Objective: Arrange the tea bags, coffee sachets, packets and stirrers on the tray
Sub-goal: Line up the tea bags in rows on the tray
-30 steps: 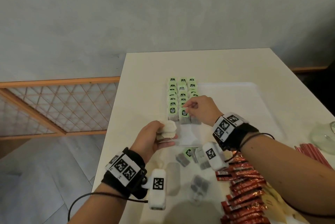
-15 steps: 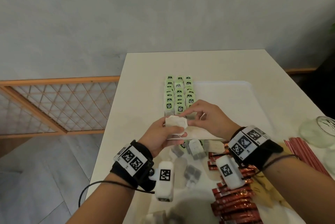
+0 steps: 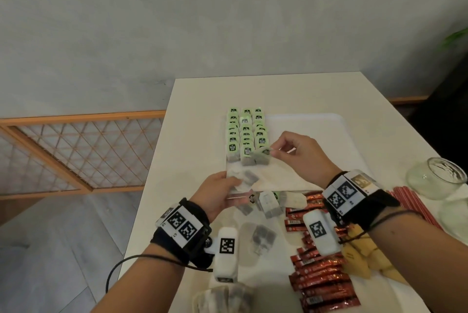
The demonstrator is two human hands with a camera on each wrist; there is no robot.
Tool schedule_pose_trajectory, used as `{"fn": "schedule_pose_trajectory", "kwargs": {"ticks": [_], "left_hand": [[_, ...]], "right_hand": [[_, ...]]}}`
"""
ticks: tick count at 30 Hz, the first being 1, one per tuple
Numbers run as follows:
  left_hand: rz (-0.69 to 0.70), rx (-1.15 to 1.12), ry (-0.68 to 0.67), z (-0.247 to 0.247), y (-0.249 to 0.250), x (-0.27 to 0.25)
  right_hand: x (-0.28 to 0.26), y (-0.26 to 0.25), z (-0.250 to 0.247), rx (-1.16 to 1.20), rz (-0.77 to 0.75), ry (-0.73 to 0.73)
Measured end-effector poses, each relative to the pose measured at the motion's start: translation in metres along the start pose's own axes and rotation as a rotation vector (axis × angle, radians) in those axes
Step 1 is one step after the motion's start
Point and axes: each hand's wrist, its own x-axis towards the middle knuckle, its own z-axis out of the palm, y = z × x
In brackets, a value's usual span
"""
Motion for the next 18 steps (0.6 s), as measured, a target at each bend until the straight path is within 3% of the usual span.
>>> {"fn": "schedule_pose_trajectory", "kwargs": {"ticks": [5, 11, 18], "left_hand": [[0.108, -0.016, 0.129, -0.012, 0.004, 0.009], [0.21, -0.039, 0.28, -0.028, 0.011, 0.02], [0.213, -0.051, 0.403, -0.045, 0.017, 0.036]], "right_hand": [[0.014, 0.011, 0.004, -0.088, 0.064, -0.034], [0.032, 0.003, 0.038, -0.105, 0.108, -0.35], [0.058, 0.001, 0.074, -0.015, 0.156, -0.226]]}}
